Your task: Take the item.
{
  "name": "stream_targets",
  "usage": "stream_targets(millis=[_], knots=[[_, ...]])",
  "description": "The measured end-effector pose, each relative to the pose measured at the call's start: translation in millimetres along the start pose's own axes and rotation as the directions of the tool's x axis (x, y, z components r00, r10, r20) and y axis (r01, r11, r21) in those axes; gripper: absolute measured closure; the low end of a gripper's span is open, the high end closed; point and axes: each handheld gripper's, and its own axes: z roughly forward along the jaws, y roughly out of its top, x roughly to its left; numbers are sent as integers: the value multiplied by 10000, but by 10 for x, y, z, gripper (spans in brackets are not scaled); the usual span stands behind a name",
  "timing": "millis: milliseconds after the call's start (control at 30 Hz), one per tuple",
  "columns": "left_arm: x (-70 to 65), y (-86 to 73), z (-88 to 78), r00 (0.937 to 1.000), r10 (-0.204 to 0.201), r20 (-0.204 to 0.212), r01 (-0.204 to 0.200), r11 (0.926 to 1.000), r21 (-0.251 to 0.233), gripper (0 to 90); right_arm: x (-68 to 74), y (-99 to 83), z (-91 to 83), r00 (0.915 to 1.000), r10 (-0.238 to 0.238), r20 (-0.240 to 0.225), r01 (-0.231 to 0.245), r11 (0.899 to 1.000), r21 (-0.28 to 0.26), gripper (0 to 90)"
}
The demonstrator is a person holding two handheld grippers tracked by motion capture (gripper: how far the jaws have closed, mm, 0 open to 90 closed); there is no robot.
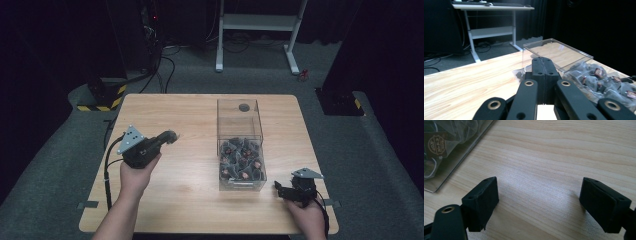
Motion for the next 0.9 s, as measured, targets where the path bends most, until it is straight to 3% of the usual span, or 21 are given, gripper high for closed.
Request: stream_targets(millis=[533,900], knots=[[330,-45,-295,9956,69,-930,-61,9999,89,900,0,0,0,10000,3,-2,-3,10000,2,157],[531,-126,-459,9901,-220,-1389,219,9998,-26,900,0,0,-1,10000,4,-7,-4,10000,4,157]])
